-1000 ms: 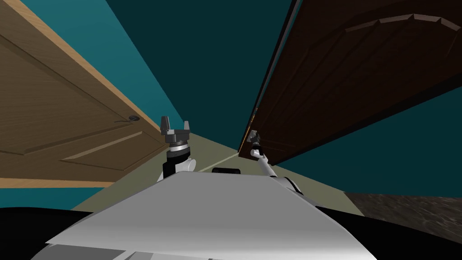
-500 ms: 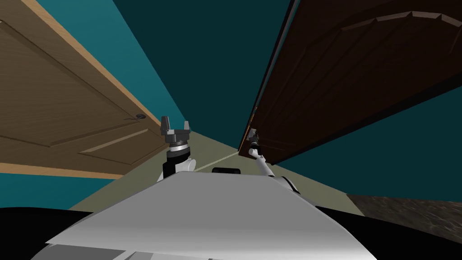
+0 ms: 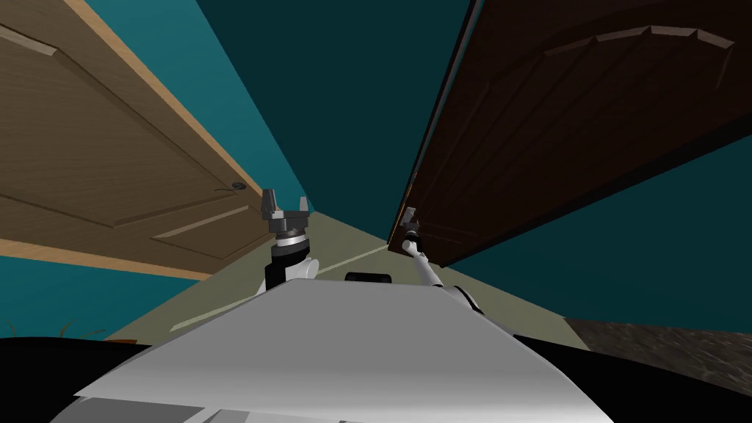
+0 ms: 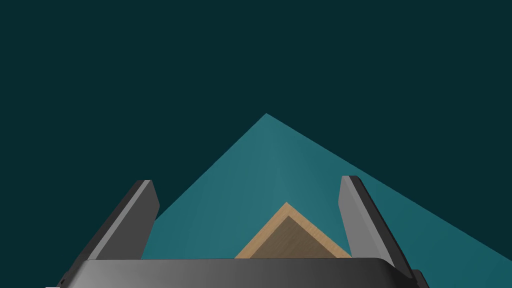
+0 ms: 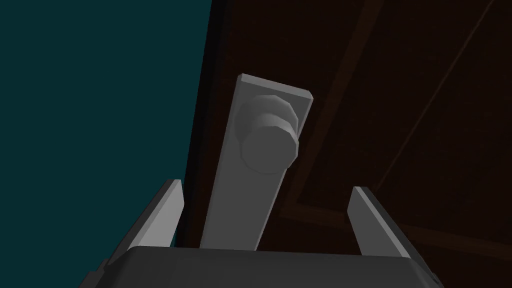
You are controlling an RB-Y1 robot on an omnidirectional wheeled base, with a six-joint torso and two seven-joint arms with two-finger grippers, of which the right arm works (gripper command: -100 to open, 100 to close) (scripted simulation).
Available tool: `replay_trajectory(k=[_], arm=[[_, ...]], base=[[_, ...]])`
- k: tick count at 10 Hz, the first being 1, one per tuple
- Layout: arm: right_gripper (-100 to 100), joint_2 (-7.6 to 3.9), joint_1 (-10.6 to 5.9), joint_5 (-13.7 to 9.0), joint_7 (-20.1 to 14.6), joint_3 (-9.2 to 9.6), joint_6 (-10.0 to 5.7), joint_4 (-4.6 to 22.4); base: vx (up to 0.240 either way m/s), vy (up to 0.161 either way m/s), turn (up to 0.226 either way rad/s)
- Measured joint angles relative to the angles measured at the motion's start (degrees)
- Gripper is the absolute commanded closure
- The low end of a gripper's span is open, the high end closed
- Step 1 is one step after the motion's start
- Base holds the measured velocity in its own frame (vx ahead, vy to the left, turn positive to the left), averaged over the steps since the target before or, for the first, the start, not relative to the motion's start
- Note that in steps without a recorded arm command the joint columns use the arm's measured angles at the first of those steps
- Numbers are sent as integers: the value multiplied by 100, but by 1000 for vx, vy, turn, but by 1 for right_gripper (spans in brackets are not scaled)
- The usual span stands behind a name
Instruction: Pull the door open
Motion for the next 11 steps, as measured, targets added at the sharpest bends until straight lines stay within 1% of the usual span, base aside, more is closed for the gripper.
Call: replay_trajectory(k=[1, 4, 5, 6, 7, 8, 9, 10, 11], arm=[[-100, 48, 32, -151, -118, 7, 17, -79], [-100, 156, 5, -508, -432, 46, 14, -118], [-100, 161, 6, -522, -452, 47, 15, -122], [-100, 30, 114, -562, -493, -10, 65, -229], [-100, -102, 46, -576, -631, -2, 31, -70], [-100, -206, 138, -613, -705, -55, 38, -138], [-100, -330, 100, -609, -860, -13, -37, 28], [-100, -486, 148, -614, -1053, 15, -123, 109], [-100, -534, 229, -655, -1057, -57, -70, -27]], base=[[-82, -28, 37], [-61, -22, 25], [97, 26, 188], [164, 38, 128], [203, 37, 148], [180, -3, 130], [158, -8, 152], [104, -2, 57], [97, -3, 102]])
